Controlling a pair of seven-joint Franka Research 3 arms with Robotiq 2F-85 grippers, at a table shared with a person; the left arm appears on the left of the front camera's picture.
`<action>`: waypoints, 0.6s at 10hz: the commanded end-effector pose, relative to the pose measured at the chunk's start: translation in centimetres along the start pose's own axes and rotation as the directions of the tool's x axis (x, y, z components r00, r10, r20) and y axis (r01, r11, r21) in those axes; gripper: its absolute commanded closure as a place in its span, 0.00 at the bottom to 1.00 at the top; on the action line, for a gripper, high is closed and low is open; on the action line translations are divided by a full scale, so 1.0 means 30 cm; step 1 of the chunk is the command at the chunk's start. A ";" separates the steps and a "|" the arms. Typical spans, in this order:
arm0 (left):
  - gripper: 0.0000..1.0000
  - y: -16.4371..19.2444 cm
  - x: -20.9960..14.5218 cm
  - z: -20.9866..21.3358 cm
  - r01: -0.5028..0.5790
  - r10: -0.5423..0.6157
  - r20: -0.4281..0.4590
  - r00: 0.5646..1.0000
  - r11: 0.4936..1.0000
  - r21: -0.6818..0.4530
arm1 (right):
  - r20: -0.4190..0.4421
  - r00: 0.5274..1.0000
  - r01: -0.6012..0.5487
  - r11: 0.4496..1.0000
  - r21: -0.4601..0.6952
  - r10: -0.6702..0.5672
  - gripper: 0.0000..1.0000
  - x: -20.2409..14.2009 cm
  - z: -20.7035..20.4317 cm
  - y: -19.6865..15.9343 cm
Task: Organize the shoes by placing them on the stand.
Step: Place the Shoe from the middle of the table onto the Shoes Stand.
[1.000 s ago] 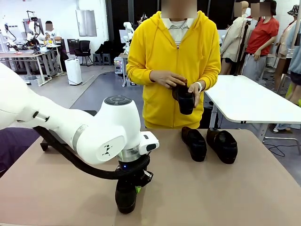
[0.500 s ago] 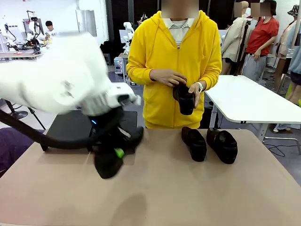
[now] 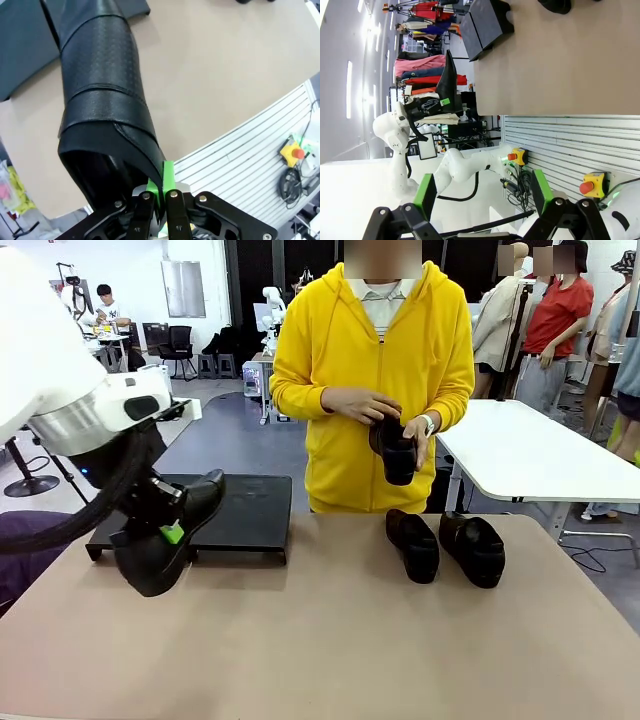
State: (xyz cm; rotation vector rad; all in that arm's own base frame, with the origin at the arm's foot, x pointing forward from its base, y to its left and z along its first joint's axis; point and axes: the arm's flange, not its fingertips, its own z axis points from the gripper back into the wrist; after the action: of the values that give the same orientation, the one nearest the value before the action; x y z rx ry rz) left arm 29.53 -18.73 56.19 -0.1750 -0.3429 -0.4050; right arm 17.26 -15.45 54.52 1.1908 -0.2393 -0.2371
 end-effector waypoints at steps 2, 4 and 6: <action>1.00 -0.049 0.049 0.003 0.015 -0.015 -0.003 1.000 1.000 -0.005 | 0.007 1.000 -0.026 0.999 0.020 0.026 0.00 0.005 0.001 0.010; 1.00 -0.046 0.029 -0.018 0.028 -0.028 -0.015 1.000 1.000 0.005 | 0.007 1.000 -0.026 0.999 0.020 0.026 0.00 0.005 0.001 0.010; 1.00 0.217 0.103 -0.011 -0.225 0.206 0.152 0.967 0.966 0.127 | 0.007 1.000 -0.026 0.999 0.020 0.026 0.00 0.005 0.001 0.010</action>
State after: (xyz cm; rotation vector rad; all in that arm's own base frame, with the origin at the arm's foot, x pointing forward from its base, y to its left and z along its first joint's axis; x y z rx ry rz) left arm 32.44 -17.36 56.34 -0.1525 -0.3839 -0.2952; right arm 17.25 -15.45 54.53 1.1907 -0.2395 -0.2369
